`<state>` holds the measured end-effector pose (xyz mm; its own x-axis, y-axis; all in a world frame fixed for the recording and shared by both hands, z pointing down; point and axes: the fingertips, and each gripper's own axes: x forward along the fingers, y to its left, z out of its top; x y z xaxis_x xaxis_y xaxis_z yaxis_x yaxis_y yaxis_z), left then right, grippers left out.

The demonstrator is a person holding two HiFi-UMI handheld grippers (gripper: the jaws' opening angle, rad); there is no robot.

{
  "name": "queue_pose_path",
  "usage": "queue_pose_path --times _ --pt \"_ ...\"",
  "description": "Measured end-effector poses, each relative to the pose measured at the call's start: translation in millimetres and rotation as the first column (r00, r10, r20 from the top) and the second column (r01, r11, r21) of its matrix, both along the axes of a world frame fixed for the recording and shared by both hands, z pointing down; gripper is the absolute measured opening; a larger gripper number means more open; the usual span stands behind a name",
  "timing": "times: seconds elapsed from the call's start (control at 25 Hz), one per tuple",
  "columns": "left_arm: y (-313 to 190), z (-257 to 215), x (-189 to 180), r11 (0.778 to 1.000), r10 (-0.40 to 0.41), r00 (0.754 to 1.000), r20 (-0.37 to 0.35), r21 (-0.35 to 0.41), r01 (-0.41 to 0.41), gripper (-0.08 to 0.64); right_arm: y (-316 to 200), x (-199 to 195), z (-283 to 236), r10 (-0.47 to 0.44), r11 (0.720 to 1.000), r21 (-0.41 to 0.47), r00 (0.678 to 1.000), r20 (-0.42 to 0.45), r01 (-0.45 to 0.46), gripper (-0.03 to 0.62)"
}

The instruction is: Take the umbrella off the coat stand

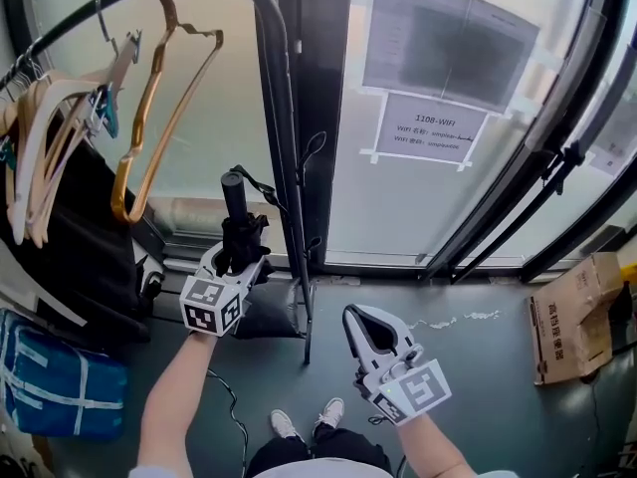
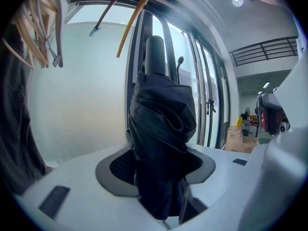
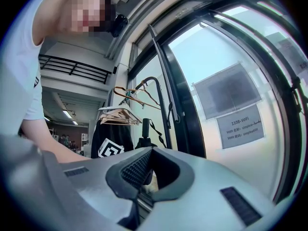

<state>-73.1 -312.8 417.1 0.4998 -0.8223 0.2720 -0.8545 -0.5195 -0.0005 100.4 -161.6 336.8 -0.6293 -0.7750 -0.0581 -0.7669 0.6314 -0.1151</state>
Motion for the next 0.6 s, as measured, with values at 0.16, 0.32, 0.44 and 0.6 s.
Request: queue_pose_path --times 0.16,0.32,0.44,0.6 --pt "10.5 -7.2 -2.4 1.0 -0.028 1.0 -0.013 0.004 0.028 0.242 4.2 11.2 -0.5 0.011 1.0 -0.016 1.0 0.016 -0.011 0.017" --pt "23.2 -17.8 -3.6 0.998 -0.051 0.999 -0.012 0.023 0.051 0.242 7.0 16.6 -13.9 0.007 1.0 0.012 1.0 0.012 -0.007 0.017" --pt "36.7 -25.3 -3.7 0.997 -0.071 0.997 -0.016 0.027 0.071 0.242 10.0 20.2 -25.6 0.008 0.999 0.036 1.0 0.014 -0.008 0.017" --pt "56.7 -36.5 -7.1 0.995 -0.094 0.995 -0.022 0.04 0.095 0.242 16.3 19.2 -40.4 0.0 0.998 0.069 1.0 0.007 -0.001 0.017"
